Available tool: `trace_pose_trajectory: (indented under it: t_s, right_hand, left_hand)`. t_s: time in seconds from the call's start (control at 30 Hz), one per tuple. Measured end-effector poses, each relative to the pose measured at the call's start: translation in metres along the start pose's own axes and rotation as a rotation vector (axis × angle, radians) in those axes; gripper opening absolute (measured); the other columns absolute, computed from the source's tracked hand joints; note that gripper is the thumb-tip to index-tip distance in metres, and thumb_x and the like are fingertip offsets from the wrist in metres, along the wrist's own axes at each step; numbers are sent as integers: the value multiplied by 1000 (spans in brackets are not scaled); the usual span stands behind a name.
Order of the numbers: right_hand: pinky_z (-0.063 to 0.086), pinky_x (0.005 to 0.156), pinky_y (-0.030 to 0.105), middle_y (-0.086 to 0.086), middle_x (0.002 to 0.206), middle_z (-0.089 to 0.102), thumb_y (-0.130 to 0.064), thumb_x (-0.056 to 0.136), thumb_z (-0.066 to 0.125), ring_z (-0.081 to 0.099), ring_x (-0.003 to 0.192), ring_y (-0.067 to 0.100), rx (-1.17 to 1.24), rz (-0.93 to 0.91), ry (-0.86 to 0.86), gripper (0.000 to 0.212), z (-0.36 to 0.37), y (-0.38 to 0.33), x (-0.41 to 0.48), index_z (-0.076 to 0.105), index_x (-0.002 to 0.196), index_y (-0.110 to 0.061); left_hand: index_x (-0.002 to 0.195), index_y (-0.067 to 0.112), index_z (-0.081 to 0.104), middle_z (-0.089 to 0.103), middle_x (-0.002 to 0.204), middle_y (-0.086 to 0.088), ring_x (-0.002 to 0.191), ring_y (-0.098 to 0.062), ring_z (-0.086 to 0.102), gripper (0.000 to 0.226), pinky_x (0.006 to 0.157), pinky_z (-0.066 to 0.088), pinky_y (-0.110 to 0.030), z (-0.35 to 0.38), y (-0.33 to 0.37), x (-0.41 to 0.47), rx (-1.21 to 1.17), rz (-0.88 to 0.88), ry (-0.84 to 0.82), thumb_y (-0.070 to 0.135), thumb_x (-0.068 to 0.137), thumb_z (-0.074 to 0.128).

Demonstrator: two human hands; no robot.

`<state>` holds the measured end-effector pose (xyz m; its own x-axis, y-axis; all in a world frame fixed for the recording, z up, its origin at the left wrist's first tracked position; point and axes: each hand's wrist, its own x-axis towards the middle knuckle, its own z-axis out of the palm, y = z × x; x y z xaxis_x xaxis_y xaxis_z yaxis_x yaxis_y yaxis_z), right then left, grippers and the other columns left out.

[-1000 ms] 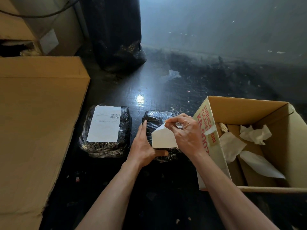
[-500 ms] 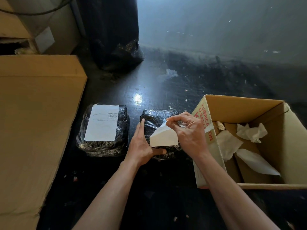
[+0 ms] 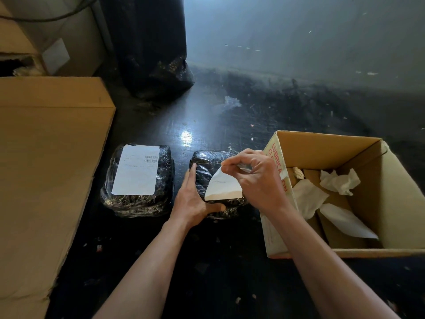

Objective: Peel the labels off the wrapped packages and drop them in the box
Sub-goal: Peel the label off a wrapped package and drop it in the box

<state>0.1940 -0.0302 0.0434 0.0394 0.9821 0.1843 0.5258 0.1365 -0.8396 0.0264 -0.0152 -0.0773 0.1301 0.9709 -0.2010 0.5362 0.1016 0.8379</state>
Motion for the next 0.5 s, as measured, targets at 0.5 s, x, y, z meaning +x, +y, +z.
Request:
trace_pose_trajectory:
  t_s: [0.5]
  right_hand:
    - [55,81,16,-8,90,76,-5,89,71,71,89,3,263,23,89,8,-39,-41,-2,76,90,-11]
  left_hand:
    - [160,41,12,28,165,11,148,-16,36,149,121,33,-43,-2,-3,0,-10,41,-2,60,40,99]
